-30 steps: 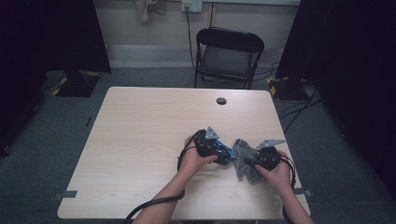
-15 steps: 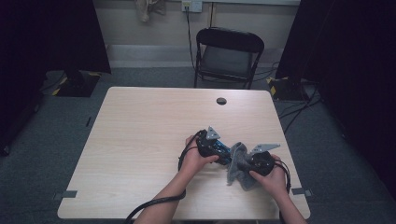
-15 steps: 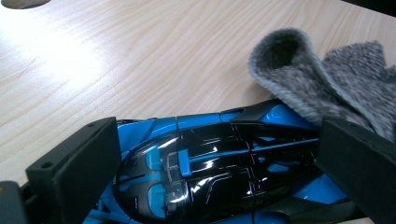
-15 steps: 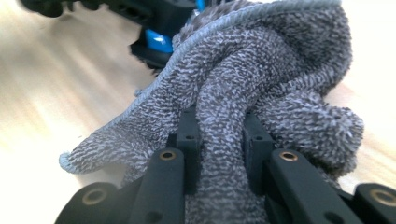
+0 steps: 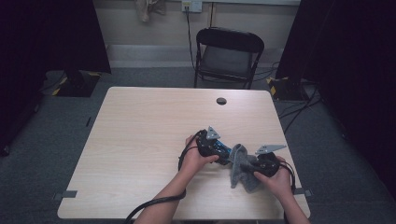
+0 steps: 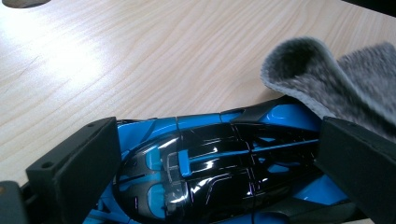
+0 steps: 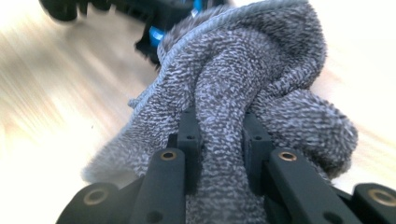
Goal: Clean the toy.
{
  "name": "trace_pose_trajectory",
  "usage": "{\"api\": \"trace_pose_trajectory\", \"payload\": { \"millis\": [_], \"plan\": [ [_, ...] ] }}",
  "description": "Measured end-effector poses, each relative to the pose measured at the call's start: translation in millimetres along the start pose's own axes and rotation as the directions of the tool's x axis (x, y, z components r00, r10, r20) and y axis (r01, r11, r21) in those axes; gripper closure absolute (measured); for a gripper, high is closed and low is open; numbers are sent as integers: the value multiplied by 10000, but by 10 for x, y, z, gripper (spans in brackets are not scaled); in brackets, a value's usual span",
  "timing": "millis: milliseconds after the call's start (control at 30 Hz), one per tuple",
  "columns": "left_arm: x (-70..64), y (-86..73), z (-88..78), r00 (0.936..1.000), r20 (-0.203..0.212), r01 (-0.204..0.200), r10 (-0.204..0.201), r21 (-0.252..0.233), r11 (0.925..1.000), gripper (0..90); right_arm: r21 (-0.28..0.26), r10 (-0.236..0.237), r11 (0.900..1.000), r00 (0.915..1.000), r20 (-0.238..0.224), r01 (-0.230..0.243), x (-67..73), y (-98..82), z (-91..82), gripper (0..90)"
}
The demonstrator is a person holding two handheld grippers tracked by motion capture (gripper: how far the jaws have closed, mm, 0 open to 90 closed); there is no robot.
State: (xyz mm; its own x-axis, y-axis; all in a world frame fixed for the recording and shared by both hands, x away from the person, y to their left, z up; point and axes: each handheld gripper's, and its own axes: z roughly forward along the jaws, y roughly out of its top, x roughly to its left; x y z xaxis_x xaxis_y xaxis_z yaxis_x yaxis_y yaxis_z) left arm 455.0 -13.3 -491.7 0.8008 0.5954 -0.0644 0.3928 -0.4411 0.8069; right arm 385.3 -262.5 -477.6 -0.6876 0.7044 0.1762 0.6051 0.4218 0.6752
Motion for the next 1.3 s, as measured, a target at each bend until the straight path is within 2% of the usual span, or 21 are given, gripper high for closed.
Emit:
{"api": "trace_pose_trajectory", "payload": {
  "millis": [133, 300, 400, 467, 500, 600, 700, 800, 867, 1033, 1300],
  "plan": [
    [21, -7, -14, 10000, 19, 55, -55, -68, 10000, 22, -121, -37, 9999, 9998, -179, 35, -74, 36, -99, 746],
    [25, -18, -13, 10000, 18, 86, -85, -173, 9998, 23, -604, 17, 9982, 9999, -129, -25, -92, 106, -227, 746],
    [27, -19, -14, 10000, 17, 76, -76, -175, 9998, 23, -849, -275, 9961, 9984, -486, 233, -70, 125, -283, 746],
    [28, -18, -15, 10000, 6, 67, -67, -169, 9998, 23, -1005, -261, 9948, 9958, -883, 171, -32, 119, -296, 746],
    [28, -17, -14, 10000, 10, 78, -78, -169, 9998, 23, -903, -323, 9957, 9926, -1167, 218, -5, 112, -277, 746],
    [26, -14, -14, 10000, 12, 77, -77, -134, 9999, 23, -191, -738, 9972, 9848, -1575, 717, 102, 67, -137, 746],
    [21, -12, -14, 10000, -2, 59, -59, -126, 9999, 23, 174, -733, 9967, 9731, -2184, 790, 172, 11, 31, 746],
    [21, -11, -15, 10000, -14, 55, -55, -99, 9999, 23, 340, -723, 9960, 9661, -2477, 832, 211, 26, 120, 746],
    [21, -10, -15, 10000, -24, 55, -55, -97, 9999, 23, 687, -788, 9929, 9695, -2321, 971, 231, 57, 173, 745],
    [21, -13, -15, 10000, -37, 75, -76, -125, 9999, 24, 895, -634, 9925, 9776, -2008, 827, 176, 124, 218, 745],
    [22, -10, -16, 9999, -47, 103, -103, -92, 9999, 24, 834, -133, 9961, 9848, -1730, 281, 24, 138, 203, 745]
  ]
}}
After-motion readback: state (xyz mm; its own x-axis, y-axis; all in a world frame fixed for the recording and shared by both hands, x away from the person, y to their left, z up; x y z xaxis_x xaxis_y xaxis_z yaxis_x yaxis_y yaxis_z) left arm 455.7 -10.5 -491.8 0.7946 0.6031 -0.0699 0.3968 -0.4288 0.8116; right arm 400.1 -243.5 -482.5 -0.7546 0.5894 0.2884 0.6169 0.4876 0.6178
